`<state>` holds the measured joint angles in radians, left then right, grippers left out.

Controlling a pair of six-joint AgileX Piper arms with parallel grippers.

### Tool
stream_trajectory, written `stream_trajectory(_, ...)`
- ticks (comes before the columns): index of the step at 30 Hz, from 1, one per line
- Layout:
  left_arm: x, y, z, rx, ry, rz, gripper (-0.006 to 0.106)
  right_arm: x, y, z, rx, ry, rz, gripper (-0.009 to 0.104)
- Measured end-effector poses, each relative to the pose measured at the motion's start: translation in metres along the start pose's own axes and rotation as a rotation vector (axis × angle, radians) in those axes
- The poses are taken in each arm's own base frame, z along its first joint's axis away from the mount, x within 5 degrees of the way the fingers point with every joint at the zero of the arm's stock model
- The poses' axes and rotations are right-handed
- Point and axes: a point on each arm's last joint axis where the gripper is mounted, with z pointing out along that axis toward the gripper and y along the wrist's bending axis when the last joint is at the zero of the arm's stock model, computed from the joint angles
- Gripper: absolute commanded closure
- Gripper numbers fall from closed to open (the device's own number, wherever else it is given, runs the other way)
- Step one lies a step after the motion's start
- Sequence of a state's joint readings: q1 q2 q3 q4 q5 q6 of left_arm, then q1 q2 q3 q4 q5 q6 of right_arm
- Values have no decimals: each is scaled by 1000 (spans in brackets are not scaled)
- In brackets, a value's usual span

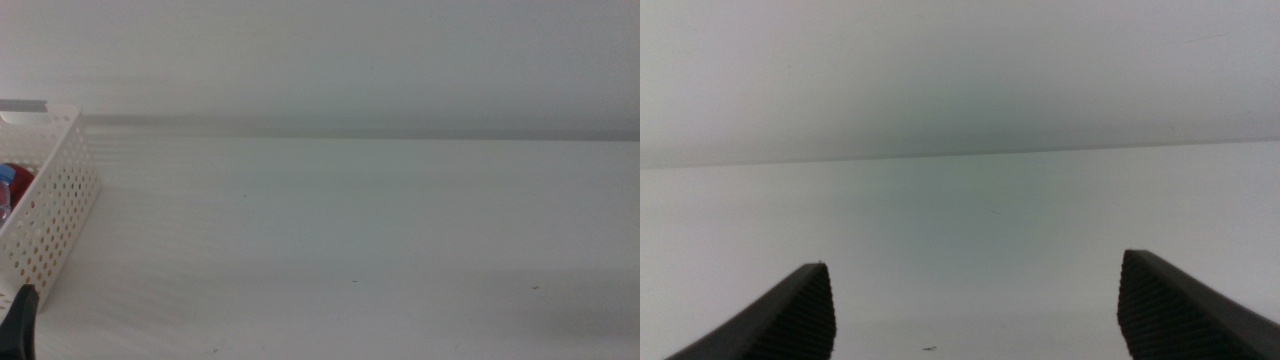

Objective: Use arms to grab the bottles and put them into the dustbin to the left of the table.

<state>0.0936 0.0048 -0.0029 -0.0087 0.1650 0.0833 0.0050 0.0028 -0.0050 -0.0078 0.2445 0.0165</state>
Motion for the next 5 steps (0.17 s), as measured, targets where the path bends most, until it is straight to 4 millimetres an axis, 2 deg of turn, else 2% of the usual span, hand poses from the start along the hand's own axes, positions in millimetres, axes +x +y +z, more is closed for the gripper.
stream_trajectory(5,0,-1,0,21,-2,2,7,0,0,0,0,0,0,19)
